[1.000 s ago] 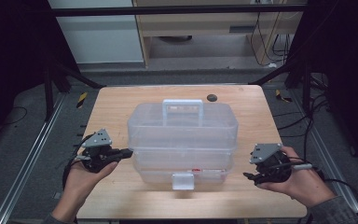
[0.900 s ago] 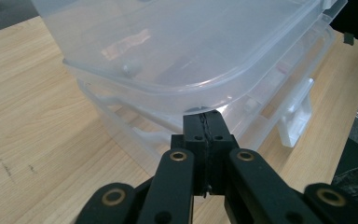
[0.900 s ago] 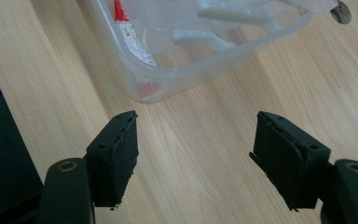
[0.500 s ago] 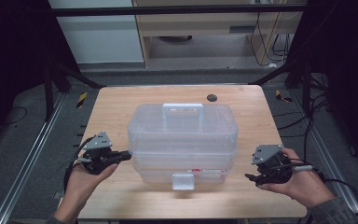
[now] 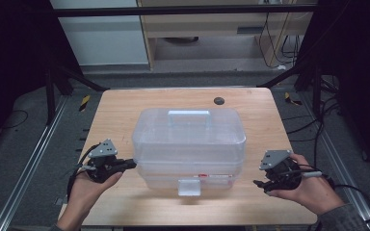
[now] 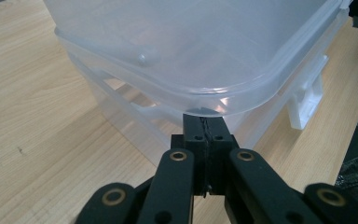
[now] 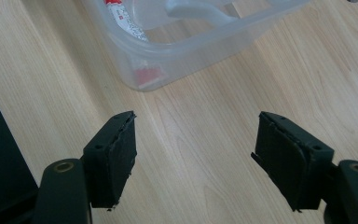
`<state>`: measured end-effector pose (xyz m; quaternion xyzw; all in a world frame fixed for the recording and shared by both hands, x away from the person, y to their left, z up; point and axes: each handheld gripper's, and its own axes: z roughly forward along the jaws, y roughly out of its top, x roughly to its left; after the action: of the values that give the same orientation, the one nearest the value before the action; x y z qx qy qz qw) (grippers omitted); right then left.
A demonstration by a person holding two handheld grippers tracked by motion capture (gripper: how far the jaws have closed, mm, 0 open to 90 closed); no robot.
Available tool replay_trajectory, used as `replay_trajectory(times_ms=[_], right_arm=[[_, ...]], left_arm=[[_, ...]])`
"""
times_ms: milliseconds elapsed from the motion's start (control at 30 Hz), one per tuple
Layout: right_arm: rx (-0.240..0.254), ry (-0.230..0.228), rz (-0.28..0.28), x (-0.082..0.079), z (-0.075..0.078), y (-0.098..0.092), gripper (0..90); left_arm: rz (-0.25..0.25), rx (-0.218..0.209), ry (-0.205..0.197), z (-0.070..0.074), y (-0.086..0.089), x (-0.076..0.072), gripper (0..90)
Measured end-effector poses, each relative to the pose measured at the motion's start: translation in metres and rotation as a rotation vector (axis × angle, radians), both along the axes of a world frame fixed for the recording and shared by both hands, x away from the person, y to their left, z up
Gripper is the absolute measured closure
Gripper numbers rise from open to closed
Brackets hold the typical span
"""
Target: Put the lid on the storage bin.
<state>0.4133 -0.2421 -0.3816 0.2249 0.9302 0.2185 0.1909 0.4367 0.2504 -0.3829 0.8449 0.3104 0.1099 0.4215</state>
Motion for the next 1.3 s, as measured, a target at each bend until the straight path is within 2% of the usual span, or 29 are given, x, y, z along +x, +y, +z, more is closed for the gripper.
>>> replay_trajectory(times_ms=[467, 967, 1067, 1100, 1133, 1167, 1233, 1267, 1300], right_arm=[[0.004, 0.001, -0.029, 0.002, -0.006, -0.004, 27.2], [0.013, 0.005, -0.066, 0.009, -0.015, -0.008, 26.8], [0.011, 0.000, -0.079, 0.011, -0.017, -0.009, 25.7], [0.011, 0.000, -0.079, 0.011, -0.017, -0.009, 25.7], [0.016, -0.008, -0.094, 0.013, -0.018, -0.010, 24.3], [0.020, -0.014, -0.104, 0.014, -0.018, -0.011, 24.1], [0.022, -0.024, -0.129, 0.018, -0.020, -0.012, 23.1], [0.022, -0.024, -0.129, 0.018, -0.020, -0.012, 23.1], [0.029, -0.027, -0.171, 0.023, -0.025, -0.014, 21.9]], left_arm=[[-0.005, 0.024, 0.020, -0.011, -0.001, -0.002, 89.9], [-0.018, 0.057, 0.031, -0.015, -0.002, -0.002, 90.0], [0.016, 0.130, 0.023, -0.014, 0.002, 0.000, 89.7], [0.016, 0.130, 0.023, -0.014, 0.002, 0.000, 89.6], [0.040, 0.134, 0.008, -0.014, 0.007, 0.003, 89.5], [0.075, 0.108, 0.006, -0.012, 0.017, 0.007, 89.5], [0.112, 0.119, -0.018, -0.010, 0.024, 0.013, 89.0], [0.112, 0.119, -0.018, -0.010, 0.024, 0.013, 88.3], [0.148, 0.128, -0.032, -0.012, 0.030, 0.020, 87.1]])
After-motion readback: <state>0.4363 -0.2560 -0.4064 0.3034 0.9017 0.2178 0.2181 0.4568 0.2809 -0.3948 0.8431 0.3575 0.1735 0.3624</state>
